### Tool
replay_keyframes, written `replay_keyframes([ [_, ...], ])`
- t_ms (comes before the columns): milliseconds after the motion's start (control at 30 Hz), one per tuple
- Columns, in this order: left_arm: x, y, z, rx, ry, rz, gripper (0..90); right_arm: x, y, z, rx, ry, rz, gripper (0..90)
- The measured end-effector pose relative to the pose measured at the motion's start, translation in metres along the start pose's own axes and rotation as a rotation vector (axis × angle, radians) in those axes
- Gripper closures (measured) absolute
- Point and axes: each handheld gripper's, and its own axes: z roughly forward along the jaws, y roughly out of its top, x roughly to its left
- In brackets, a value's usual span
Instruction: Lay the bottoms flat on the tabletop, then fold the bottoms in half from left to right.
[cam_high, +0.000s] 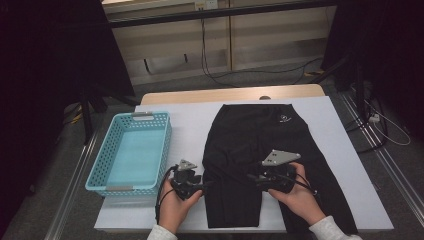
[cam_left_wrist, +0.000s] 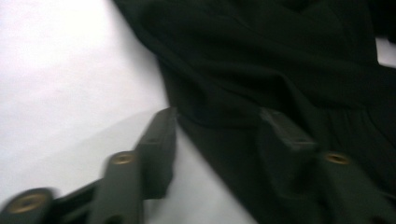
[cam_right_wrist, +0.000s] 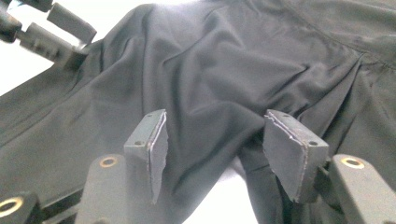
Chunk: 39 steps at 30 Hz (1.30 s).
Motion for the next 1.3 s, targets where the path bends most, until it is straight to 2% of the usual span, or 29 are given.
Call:
replay_keyframes([
  [67,-0.004,-0.001,0.001,0.003,0.008,-0.003,62.2,-0.002,0.002,0.000,-0.009,-0.004,0.003,37.8],
  [133,-0.008,-0.001,0.002,0.008,-0.007,-0.022,70.6,-0.004,0.004,0.001,-0.017,-0.015,0.007,36.3],
  [167,-0.008,-0.001,0.003,0.015,-0.008,-0.019,74.2,-0.005,0.005,0.002,-0.016,-0.016,0.014,35.2],
  [300,-0.004,0.000,0.004,0.032,-0.065,-0.064,87.9,-0.009,0.010,0.008,-0.016,-0.020,0.034,31.8],
  [333,-0.003,0.001,0.003,0.043,-0.072,-0.058,88.7,-0.009,0.012,0.010,-0.019,-0.020,0.038,31.1],
  [400,-0.002,0.003,0.004,0.051,-0.111,-0.077,89.1,-0.010,0.016,0.014,-0.018,-0.023,0.040,29.0],
  [433,-0.002,0.003,0.002,0.050,-0.131,-0.088,89.3,-0.010,0.018,0.016,-0.019,-0.029,0.042,28.3],
  [567,-0.006,0.007,-0.011,0.020,-0.174,-0.091,89.5,-0.012,0.030,0.027,-0.027,-0.050,0.069,24.1],
  [667,-0.010,0.008,-0.011,0.021,-0.210,-0.092,89.5,-0.014,0.039,0.035,-0.022,-0.051,0.077,22.2],
  [900,-0.016,0.012,-0.009,0.020,-0.245,-0.075,89.5,-0.018,0.056,0.049,-0.023,-0.059,0.086,21.2],
  [1000,-0.016,0.011,-0.008,0.021,-0.252,-0.074,89.5,-0.019,0.060,0.054,-0.009,-0.097,0.051,20.8],
  [1033,-0.016,0.011,-0.008,0.021,-0.256,-0.076,89.5,-0.019,0.062,0.055,-0.008,-0.094,0.050,20.9],
  [1067,-0.016,0.011,-0.008,0.014,-0.260,-0.080,89.5,-0.020,0.063,0.057,-0.014,-0.073,0.074,21.6],
  [1100,-0.016,0.012,-0.008,0.014,-0.263,-0.078,89.5,-0.021,0.064,0.058,-0.024,-0.069,0.102,21.6],
  [1133,-0.017,0.012,-0.009,0.003,-0.262,-0.078,89.5,-0.021,0.067,0.060,-0.032,-0.071,0.108,21.5],
  [1300,-0.017,0.014,-0.012,-0.027,-0.278,-0.086,89.5,-0.018,0.079,0.073,-0.022,-0.045,0.102,21.7],
])
